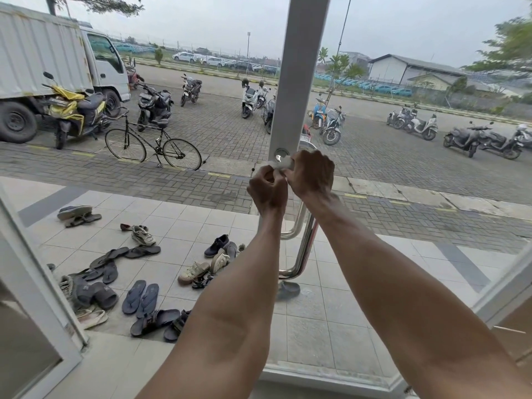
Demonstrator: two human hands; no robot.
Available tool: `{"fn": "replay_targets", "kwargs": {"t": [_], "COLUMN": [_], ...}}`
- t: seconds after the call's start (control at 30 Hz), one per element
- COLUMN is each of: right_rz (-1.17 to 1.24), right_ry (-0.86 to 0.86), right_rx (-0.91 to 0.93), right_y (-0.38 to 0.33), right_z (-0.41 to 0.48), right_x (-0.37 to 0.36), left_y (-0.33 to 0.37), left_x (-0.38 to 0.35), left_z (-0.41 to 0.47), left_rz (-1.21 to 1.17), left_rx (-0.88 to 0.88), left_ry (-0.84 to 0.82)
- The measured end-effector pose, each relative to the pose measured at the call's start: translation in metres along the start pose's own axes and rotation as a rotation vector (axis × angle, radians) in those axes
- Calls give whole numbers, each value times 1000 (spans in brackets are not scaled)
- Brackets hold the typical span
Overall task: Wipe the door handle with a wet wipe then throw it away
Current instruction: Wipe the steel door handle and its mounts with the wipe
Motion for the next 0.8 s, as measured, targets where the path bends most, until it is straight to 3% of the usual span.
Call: {"fn": "replay_targets", "kwargs": {"t": [0.27, 0.53, 0.8], "right_rz": [52, 247, 370], "right_ry": [-46, -56, -74], "right_rx": [-50, -311, -435], "right_y": [-15, -9, 2], "right_z": [22, 41, 54], "right_x": [-13, -26, -34], "left_y": [-20, -26, -41], "left_x": [-4, -20, -33], "left_z": [24, 26, 30], "left_rz": [-322, -768, -844], "left_rx": [213, 431, 568], "left_ry": [-28, -186, -246]}}
Point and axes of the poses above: each hand's wrist, its own z-axis towards the middle knuckle, its own x-axis out of the back of the hand, y = z × x, the point moved 8 cm from there along z, towards the middle knuckle, and after that the axes turned 3 degrees about -y, right-handed, at the moved point
